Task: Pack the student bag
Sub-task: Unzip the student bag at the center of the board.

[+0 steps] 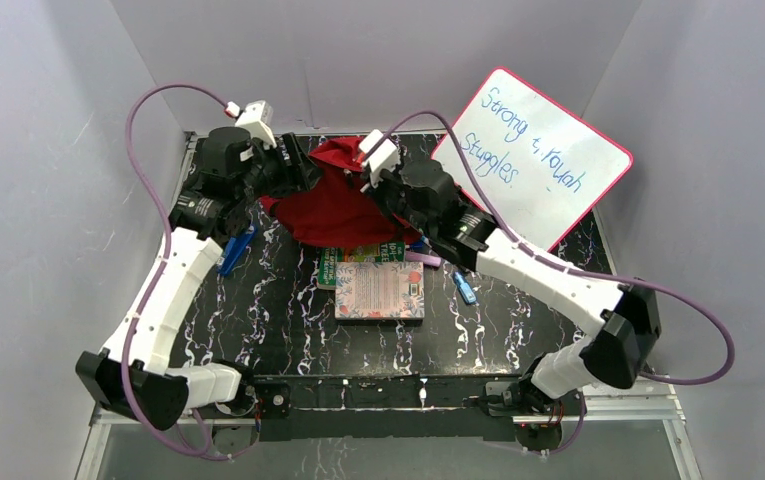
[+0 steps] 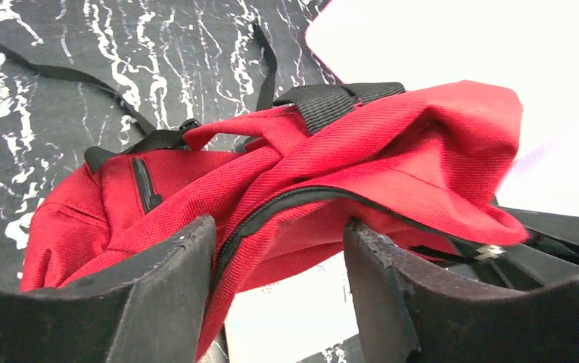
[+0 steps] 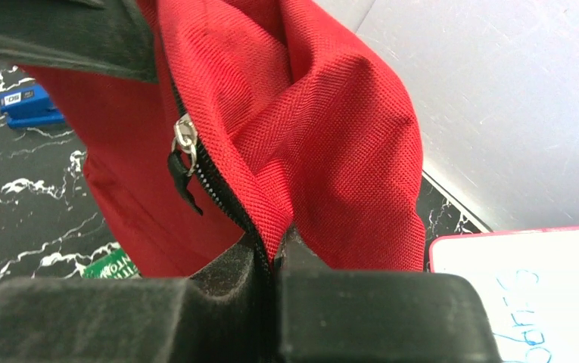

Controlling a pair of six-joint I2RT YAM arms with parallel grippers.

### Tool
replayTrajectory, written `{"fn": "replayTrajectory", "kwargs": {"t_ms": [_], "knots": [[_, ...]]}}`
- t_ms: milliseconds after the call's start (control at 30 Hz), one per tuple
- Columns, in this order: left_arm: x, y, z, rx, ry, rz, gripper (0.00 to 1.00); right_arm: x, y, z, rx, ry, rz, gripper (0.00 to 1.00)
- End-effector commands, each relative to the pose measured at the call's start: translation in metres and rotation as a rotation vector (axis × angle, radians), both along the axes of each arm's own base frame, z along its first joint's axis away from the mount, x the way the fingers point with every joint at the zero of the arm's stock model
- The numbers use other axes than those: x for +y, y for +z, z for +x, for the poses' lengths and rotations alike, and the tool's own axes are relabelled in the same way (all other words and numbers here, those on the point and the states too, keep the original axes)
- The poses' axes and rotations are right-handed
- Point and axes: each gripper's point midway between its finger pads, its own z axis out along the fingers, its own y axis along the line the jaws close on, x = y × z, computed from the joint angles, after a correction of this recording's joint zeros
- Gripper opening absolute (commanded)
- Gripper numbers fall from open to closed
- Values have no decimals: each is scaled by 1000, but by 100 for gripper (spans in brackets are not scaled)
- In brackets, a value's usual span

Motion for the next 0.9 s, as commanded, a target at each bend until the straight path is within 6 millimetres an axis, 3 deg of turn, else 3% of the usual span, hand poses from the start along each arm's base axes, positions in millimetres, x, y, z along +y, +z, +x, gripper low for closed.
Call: {"fn": "replayTrajectory", "kwargs": {"t_ms": [0, 200, 367, 567, 867], "knots": [[26, 62, -16, -165, 140, -69, 62, 10, 37, 20, -13, -53, 104, 0], [36, 68, -45, -197, 147, -90, 65, 18, 32, 41, 79, -71, 102, 0], [0, 60, -60, -177, -53, -186, 65, 32, 30, 44, 130, -26, 110, 0], [-34, 50, -47, -179, -214, -272, 65, 42, 39, 29, 164, 65, 152, 0], [-47, 49, -28, -224, -269, -269, 68, 40, 50, 15, 181, 113, 174, 0]]}}
